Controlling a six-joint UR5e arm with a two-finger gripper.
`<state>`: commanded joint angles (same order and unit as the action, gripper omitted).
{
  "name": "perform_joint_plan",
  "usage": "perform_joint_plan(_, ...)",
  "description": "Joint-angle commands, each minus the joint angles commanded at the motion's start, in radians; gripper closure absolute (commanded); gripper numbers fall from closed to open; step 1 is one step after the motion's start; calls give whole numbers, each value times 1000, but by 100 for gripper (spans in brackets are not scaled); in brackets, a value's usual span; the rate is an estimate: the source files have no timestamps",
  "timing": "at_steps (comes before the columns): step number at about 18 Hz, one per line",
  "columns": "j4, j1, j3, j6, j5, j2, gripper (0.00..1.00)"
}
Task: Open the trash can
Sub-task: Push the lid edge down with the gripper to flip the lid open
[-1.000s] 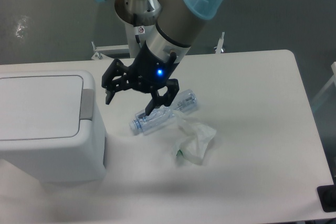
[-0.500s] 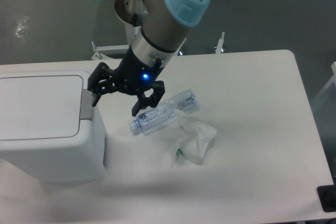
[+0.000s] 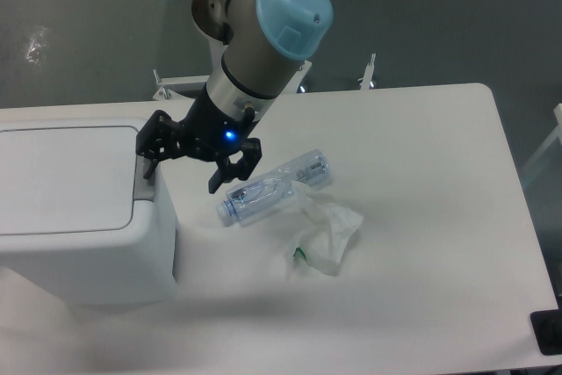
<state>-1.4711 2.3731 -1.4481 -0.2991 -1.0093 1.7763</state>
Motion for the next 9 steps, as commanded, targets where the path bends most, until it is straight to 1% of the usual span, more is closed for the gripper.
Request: perform_joint_plan(9, 6, -2, -2, -3, -14, 8, 0)
